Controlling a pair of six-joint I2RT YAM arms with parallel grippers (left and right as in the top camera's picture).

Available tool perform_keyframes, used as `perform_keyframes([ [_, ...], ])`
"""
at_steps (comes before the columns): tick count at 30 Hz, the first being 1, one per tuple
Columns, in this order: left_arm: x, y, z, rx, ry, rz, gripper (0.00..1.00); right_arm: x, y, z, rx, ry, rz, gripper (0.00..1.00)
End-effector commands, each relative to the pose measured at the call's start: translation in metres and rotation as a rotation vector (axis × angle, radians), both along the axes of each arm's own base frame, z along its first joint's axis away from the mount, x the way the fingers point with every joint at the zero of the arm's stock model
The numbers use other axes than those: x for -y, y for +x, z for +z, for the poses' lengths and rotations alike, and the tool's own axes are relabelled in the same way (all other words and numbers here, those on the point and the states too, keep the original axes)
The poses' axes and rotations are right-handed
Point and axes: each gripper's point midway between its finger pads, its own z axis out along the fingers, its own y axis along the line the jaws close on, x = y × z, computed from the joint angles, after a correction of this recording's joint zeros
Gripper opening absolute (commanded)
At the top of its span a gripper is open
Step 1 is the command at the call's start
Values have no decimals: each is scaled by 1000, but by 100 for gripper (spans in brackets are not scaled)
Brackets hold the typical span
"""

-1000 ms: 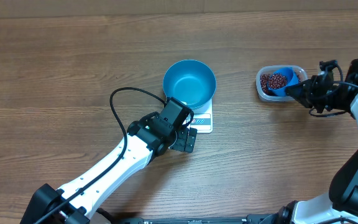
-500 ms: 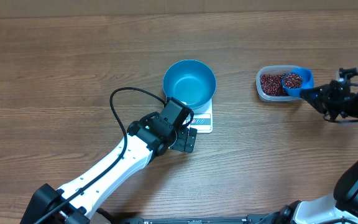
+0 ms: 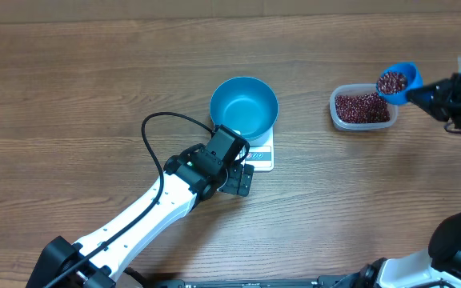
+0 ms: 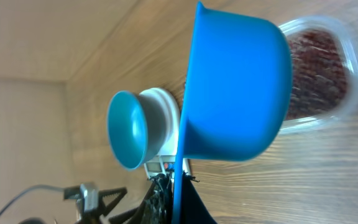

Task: Scoop item into bowl and weigh 150g on scale
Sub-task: 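Carry the filled scoop over the teal bowl and pour beans in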

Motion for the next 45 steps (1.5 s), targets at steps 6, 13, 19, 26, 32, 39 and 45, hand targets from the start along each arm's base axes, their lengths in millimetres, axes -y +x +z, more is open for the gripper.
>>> perform_keyframes([
  [6,-1,-1,-2,3,11,-18,99,-113,12,50,231,-92,389,4],
  [13,-1,-1,-2,3,11,-18,99,-180,9,34,269,-267,601,4],
  [19,-1,-1,-2,3,11,-18,100,-228,10,24,332,-461,711,4],
  [26,-1,-1,-2,2,11,-18,99,-257,22,21,422,-762,719,4],
  [32,-1,-1,-1,3,11,-18,100,-273,36,36,551,-971,698,4],
  [39,-1,-1,-1,3,11,-18,100,-296,26,40,640,-1066,808,4],
  [45,-1,-1,-1,3,11,-18,100,-301,20,42,652,-1183,817,4],
])
